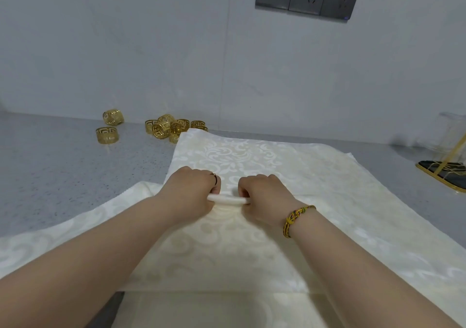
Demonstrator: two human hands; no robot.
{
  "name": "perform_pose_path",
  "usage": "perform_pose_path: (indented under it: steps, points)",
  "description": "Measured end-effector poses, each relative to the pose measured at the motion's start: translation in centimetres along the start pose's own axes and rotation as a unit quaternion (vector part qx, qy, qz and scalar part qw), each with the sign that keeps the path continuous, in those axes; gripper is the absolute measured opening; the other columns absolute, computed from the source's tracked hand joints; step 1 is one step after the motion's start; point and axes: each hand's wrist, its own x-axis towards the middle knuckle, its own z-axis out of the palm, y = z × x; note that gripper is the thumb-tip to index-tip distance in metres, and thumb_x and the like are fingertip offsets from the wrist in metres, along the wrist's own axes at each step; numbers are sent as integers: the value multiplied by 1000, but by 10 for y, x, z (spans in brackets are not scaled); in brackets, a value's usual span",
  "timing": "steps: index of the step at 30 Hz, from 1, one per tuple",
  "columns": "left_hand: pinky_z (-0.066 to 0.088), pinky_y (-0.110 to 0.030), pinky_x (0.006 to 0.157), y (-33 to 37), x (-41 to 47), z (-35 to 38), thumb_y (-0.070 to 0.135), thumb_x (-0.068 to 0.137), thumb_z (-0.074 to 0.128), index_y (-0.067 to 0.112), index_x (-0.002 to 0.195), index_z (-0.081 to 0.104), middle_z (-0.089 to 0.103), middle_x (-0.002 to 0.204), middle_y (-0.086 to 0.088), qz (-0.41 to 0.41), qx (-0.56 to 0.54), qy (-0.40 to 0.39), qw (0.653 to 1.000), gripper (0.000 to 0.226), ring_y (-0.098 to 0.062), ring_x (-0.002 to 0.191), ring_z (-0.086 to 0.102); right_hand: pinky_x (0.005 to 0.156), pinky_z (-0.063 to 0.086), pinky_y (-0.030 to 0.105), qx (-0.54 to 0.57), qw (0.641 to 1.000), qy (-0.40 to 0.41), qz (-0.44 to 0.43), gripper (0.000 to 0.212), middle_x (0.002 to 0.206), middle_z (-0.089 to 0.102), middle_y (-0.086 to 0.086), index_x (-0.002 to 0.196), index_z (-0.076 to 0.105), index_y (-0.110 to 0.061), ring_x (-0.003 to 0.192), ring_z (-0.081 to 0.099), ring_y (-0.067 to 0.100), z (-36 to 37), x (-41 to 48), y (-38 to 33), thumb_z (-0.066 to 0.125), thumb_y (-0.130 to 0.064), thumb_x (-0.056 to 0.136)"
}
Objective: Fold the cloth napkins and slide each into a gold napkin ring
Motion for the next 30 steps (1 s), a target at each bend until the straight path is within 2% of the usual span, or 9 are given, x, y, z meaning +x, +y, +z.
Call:
perform_pose_path:
  steps: [5, 9, 11, 14, 18, 20, 24, 28, 30]
  points:
    - [24, -9, 55, 2, -20, 5, 18, 87, 46, 30, 93, 53, 35, 69, 14, 16, -14, 17, 1000, 15, -10, 78, 37, 72, 21, 26, 1, 999, 26, -28, 18, 78, 39, -5, 80, 40, -20, 81, 34, 16, 6, -17, -5, 46, -3, 81]
    - [31, -7, 65, -5, -26, 2, 31, 85, 55, 31, 97, 60, 55, 97, 15, 9, -91, -59, 994, 13, -5, 87, 45, 74, 24, 24, 38, 999, -27, -27, 19, 96, 44, 0, 102, 53, -14, 86, 33, 14, 7, -25, -1, 48, -9, 84]
    - [35, -13, 71, -7, -29, 0, 43, 85, 56, 35, 82, 56, 53, 93, 17, -16, -144, -105, 984, 8, -3, 88, 49, 75, 28, 23, 85, 995, -43, -19, 9, 94, 42, -2, 93, 51, -18, 88, 35, 14, 6, -28, 0, 53, -18, 84]
    - [38, -19, 71, -8, -27, 1, 41, 89, 52, 28, 64, 47, 52, 89, 13, -54, -194, -128, 971, 28, -9, 83, 52, 79, 37, 24, 154, 986, -62, 13, 18, 85, 46, -5, 76, 51, -17, 85, 41, 11, 2, -28, 2, 57, -31, 86]
    - [38, -17, 86, -11, -20, -1, 27, 86, 62, 26, 80, 61, 53, 110, 12, -76, -228, -148, 959, 6, -7, 104, 51, 66, 38, 20, 217, 973, -64, 46, 26, 79, 47, -7, 61, 49, -22, 67, 44, 5, 0, -22, 3, 63, -19, 84]
    - [39, -15, 82, -12, -15, -3, 24, 83, 65, 26, 87, 59, 55, 106, 11, -80, -225, -166, 957, 7, -8, 107, 50, 69, 36, 19, 223, 969, -84, 62, 9, 94, 45, -4, 83, 57, -19, 77, 44, 9, -2, -19, 3, 66, -20, 82]
    - [34, -1, 57, -13, -5, -10, 22, 80, 69, 26, 100, 49, 47, 94, 14, -85, -217, -211, 949, 29, -3, 87, 45, 78, 35, 20, 201, 968, -130, 76, 43, 105, 44, -5, 122, 48, -17, 90, 46, 12, -10, -13, 1, 65, -21, 82]
    - [35, -11, 61, -13, 3, -12, 22, 78, 71, 20, 115, 49, 42, 91, 11, -98, -185, -253, 944, 43, -10, 88, 44, 74, 36, 20, 141, 973, -168, 70, 38, 113, 53, 1, 119, 53, -12, 94, 49, 14, -16, -8, -5, 62, -20, 83]
    - [35, -13, 61, -13, 5, -13, 24, 77, 71, 19, 109, 52, 40, 84, 14, -97, -175, -254, 946, 38, -9, 85, 44, 62, 37, 20, 140, 973, -168, 69, 23, 99, 56, 1, 105, 58, -14, 85, 49, 14, -18, -7, -5, 61, -19, 83]
